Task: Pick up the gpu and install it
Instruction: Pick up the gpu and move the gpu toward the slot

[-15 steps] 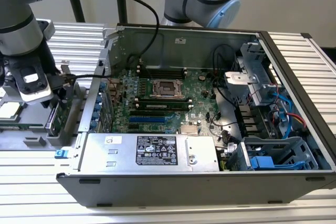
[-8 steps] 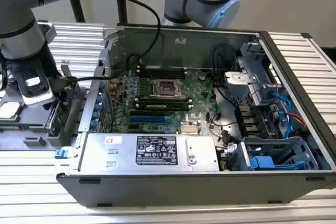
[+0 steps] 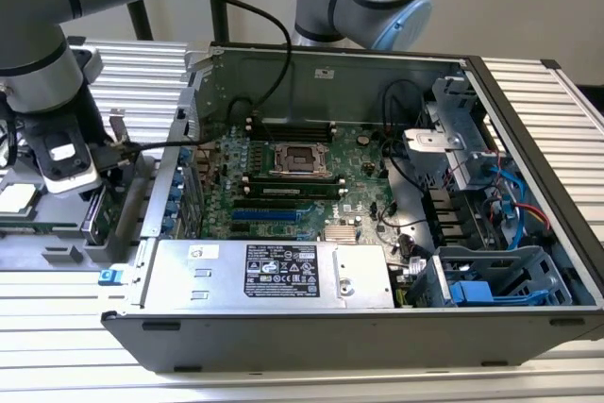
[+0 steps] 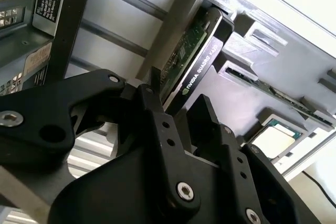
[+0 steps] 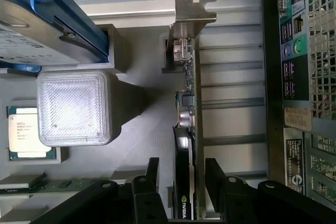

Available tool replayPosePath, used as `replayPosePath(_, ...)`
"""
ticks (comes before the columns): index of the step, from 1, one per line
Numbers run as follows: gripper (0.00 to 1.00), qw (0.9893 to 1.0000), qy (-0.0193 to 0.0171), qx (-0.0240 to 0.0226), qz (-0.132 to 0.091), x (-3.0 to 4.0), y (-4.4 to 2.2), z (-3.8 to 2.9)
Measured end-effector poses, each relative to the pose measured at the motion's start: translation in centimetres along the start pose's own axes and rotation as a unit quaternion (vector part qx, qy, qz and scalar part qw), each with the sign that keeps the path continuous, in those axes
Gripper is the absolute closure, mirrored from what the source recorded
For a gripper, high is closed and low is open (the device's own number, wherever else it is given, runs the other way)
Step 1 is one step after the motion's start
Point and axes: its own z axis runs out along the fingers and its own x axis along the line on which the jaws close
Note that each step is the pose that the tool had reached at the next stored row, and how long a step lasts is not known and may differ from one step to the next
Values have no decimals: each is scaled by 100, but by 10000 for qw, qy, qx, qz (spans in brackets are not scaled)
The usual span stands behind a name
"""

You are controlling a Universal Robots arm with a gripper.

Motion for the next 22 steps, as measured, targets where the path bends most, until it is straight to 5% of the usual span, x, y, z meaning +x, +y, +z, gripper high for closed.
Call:
replayPosePath(13, 0, 10000, 0, 0, 0, 0, -1, 31)
replayPosePath(14, 100, 10000, 0, 0, 0, 0, -1, 32)
replayPosePath(22, 100, 10000, 1, 0, 0, 0, -2, 36)
